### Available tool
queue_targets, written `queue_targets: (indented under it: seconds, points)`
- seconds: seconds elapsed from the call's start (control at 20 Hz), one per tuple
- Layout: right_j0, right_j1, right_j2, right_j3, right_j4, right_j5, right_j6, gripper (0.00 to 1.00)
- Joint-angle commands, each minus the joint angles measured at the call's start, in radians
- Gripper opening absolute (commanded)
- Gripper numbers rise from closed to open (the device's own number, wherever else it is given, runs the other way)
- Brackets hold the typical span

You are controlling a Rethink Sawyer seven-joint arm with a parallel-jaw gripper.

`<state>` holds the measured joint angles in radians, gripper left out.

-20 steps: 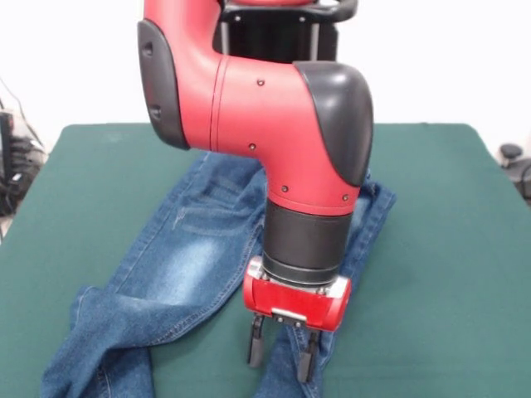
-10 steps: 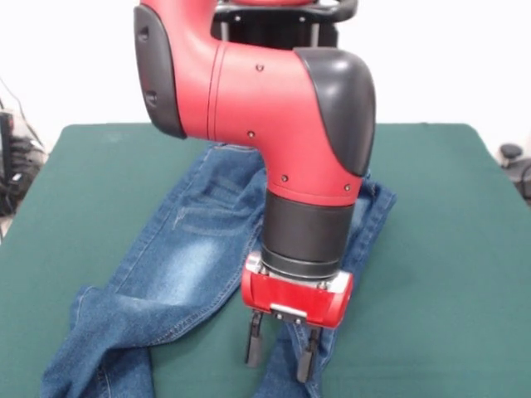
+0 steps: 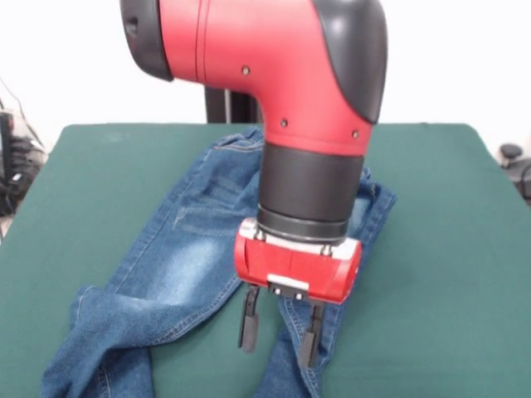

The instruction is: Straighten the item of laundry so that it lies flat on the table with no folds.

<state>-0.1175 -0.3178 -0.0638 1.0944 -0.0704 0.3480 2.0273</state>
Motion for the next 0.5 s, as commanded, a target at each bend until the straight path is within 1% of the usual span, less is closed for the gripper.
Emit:
queue_targets:
  seconds: [0.05, 0.15, 0.35, 0.5]
  points:
    - [0.043, 0.006, 0.053, 0.05, 0.044, 0.137, 0.12, 1.0]
    - [0.047, 0.012, 0.053, 0.043, 0.046, 0.141, 0.123, 1.0]
    - [0.054, 0.017, 0.058, 0.062, 0.047, 0.119, 0.127, 1.0]
    - [0.055, 0.02, 0.056, 0.051, 0.048, 0.126, 0.124, 1.0]
